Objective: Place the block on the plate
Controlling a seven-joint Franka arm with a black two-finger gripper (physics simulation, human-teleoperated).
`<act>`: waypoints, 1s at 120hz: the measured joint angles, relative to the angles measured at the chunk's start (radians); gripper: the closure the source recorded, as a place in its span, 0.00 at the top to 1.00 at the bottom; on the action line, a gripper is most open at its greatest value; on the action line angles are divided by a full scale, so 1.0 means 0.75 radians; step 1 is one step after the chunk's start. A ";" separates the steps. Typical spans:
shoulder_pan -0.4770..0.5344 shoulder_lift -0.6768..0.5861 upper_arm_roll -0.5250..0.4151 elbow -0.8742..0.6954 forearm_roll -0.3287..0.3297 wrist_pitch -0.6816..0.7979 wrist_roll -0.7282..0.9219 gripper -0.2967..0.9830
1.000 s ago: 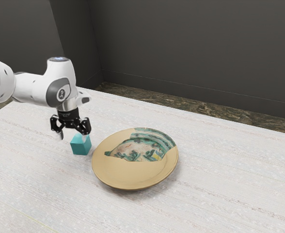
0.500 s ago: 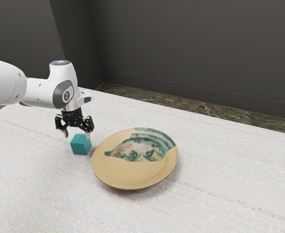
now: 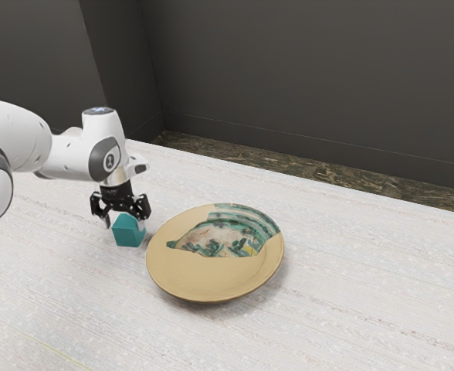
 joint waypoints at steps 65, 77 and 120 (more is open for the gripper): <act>0.001 0.016 -0.002 -0.002 -0.030 0.027 0.027 0.61; 0.001 0.014 -0.002 -0.002 -0.029 0.029 0.029 0.56; -0.047 -0.126 -0.002 -0.015 -0.012 0.018 0.019 0.51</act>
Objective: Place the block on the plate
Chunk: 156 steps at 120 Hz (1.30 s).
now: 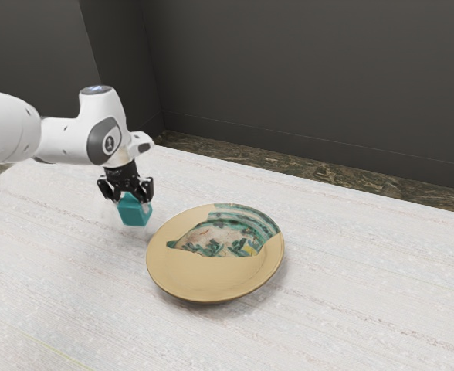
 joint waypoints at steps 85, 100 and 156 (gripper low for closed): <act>0.073 -0.189 -0.529 -0.171 0.007 0.018 -0.410 0.62; 0.068 -0.235 -0.525 -0.165 0.020 0.022 -0.459 0.68; -0.045 -0.371 -0.315 -0.020 0.201 -0.198 -0.324 0.76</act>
